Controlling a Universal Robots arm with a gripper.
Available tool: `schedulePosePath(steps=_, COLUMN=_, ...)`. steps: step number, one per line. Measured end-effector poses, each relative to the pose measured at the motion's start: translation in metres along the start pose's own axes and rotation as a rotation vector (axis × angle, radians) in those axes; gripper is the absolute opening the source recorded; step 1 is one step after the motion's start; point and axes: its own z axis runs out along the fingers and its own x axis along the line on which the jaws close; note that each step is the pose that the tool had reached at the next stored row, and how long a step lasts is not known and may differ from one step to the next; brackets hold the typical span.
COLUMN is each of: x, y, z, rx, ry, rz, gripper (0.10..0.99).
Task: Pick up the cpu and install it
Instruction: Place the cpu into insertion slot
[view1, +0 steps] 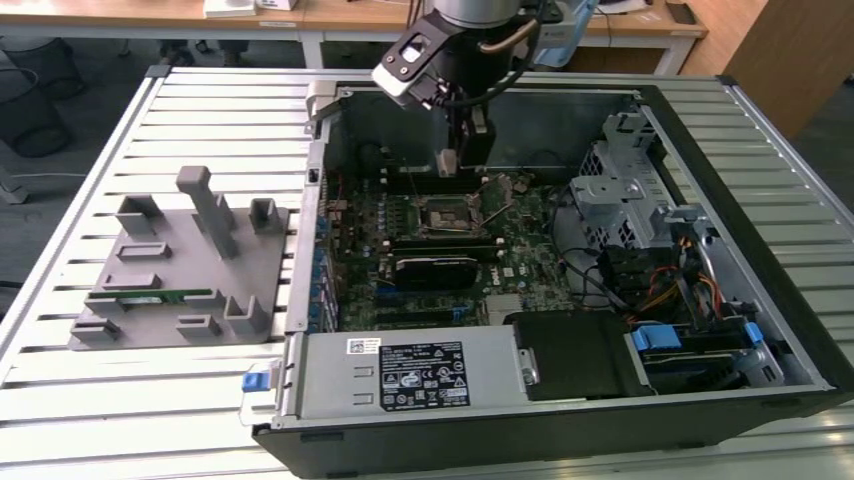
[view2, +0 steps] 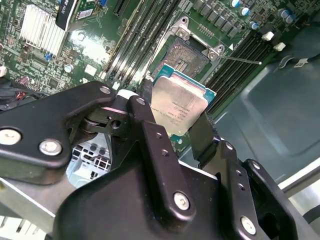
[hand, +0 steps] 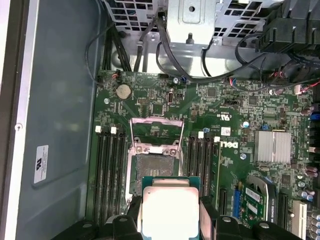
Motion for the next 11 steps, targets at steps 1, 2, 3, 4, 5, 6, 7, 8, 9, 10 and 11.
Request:
schedulePosePath(steps=1, x=0.0, y=0.0, z=0.0007, rx=0.0, ry=0.0001, rz=0.0, gripper=0.541)
schedulePosePath(steps=2, x=0.0, y=0.0, z=0.0015, rx=0.0, ry=0.0001, rz=0.0, gripper=0.541)
schedulePosePath(steps=3, x=0.0, y=-0.0001, z=0.0022, rx=0.0, ry=0.0, rz=0.0, gripper=0.541)
schedulePosePath(steps=4, x=0.0, y=-0.0001, z=0.0031, rx=0.0, ry=0.0, rz=0.0, gripper=0.541)
schedulePosePath(steps=5, x=0.0001, y=-0.0001, z=0.004, rx=0.0, ry=0.0001, rz=0.0, gripper=0.541)
schedulePosePath(steps=6, x=0.0006, y=-0.0001, z=0.0048, rx=0.0, ry=-0.0002, rz=0.0, gripper=0.541)
schedulePosePath(steps=7, x=0.0013, y=-0.0001, z=0.0058, rx=0.0, ry=-0.0001, rz=0.0, gripper=0.541)
schedulePosePath(steps=8, x=0.0019, y=-0.0002, z=0.007, rx=0.0, ry=0.0, rz=0.0, gripper=0.541)
schedulePosePath(steps=9, x=0.0023, y=-0.0002, z=0.0085, rx=0.0, ry=0.0, rz=0.0, gripper=0.541)
schedulePosePath(steps=10, x=0.0027, y=-0.0002, z=0.0103, rx=0.0, ry=0.0, rz=0.0, gripper=0.541)
schedulePosePath(steps=11, x=0.0029, y=-0.0003, z=0.0121, rx=0.0, ry=0.0, rz=0.0, gripper=0.541)
